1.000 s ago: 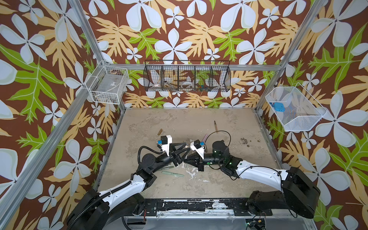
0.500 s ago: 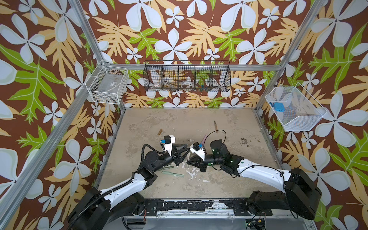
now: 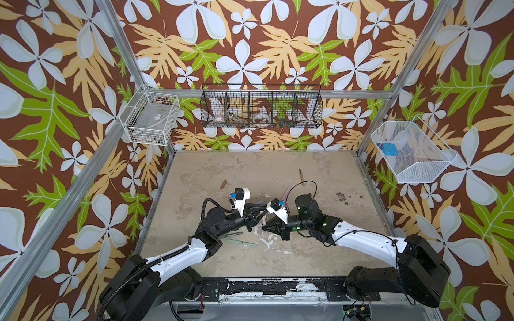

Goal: Open the pen caps

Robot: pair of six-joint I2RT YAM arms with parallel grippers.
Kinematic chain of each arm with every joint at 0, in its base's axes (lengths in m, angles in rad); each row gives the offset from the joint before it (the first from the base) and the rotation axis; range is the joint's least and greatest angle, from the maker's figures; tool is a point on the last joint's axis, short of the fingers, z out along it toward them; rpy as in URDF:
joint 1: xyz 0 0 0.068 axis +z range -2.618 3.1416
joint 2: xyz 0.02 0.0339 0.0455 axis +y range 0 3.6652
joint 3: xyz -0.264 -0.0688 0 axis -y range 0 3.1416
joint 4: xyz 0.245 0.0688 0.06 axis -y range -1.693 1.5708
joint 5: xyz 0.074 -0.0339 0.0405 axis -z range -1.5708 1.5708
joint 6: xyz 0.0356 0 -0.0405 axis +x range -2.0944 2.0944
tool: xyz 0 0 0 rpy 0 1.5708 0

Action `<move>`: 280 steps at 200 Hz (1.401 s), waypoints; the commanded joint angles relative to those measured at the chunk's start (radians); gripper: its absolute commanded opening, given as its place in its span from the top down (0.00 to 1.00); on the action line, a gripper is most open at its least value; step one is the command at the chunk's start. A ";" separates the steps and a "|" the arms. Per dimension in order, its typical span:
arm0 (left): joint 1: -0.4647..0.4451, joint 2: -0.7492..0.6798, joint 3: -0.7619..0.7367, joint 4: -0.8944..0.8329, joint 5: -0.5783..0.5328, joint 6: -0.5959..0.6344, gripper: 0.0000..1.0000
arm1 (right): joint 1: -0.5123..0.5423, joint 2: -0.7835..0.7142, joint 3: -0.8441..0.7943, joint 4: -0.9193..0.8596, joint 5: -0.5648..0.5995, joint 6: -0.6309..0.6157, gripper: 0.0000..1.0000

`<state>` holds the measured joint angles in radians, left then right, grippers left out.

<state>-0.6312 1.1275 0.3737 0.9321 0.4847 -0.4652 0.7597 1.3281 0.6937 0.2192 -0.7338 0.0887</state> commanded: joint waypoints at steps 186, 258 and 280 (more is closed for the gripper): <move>0.001 -0.019 -0.087 0.199 -0.059 -0.103 1.00 | -0.008 -0.011 -0.113 0.342 -0.036 0.161 0.56; 0.001 0.029 -0.070 0.241 -0.030 -0.175 1.00 | -0.005 0.012 -0.113 0.413 -0.099 0.179 0.85; 0.001 0.013 -0.082 0.246 -0.047 -0.172 1.00 | 0.006 0.030 -0.111 0.418 -0.109 0.189 0.87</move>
<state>-0.6315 1.1519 0.2970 1.1309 0.4442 -0.6193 0.7551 1.3441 0.5777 0.5850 -0.7895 0.2588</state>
